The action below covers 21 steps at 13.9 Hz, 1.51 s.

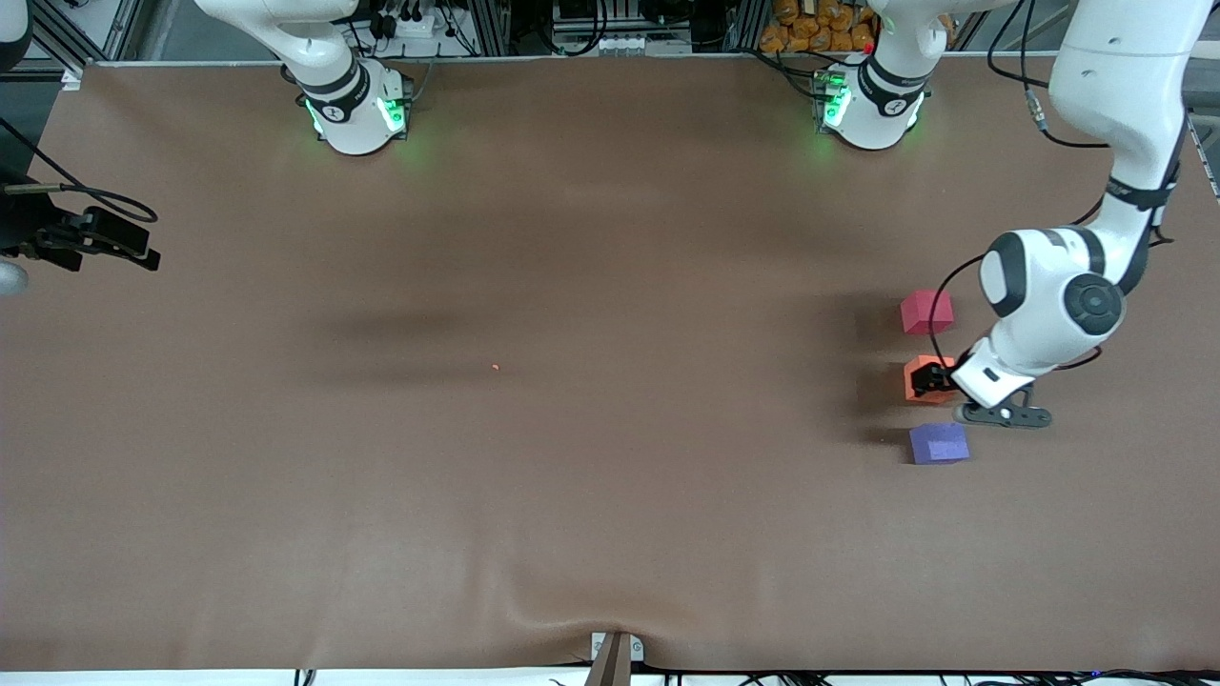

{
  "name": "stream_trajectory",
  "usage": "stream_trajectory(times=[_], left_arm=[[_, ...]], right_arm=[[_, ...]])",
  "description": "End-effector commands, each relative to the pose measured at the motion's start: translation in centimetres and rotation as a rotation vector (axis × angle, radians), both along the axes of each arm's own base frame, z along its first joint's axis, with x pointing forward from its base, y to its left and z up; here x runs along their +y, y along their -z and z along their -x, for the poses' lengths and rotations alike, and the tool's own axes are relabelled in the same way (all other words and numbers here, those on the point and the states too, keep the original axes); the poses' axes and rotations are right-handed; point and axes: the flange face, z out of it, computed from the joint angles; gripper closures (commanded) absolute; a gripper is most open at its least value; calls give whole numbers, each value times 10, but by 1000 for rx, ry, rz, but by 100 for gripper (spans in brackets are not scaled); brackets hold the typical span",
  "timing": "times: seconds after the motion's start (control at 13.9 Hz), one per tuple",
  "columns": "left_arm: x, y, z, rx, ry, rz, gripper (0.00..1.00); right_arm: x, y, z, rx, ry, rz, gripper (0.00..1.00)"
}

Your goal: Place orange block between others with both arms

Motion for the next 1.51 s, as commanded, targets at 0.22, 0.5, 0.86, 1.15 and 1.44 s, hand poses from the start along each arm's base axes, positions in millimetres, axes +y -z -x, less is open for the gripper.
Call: stream_trajectory(times=[0.22, 0.5, 0.86, 1.15, 1.44], left_arm=[[8, -156, -31, 37, -37, -3, 0], [1, -264, -28, 87, -69, -5, 0], [-29, -355, 7, 72, -17, -10, 0], [-64, -376, 44, 141, -51, -12, 0], [-65, -380, 59, 163, -66, -19, 0]], right_arm=[[1, 2, -2, 1, -10, 0, 0], [1, 4, -2, 6, -10, 0, 0], [2, 3, -2, 4, -12, 0, 0], [2, 5, -2, 7, -12, 0, 0], [2, 5, -2, 6, -12, 0, 0]])
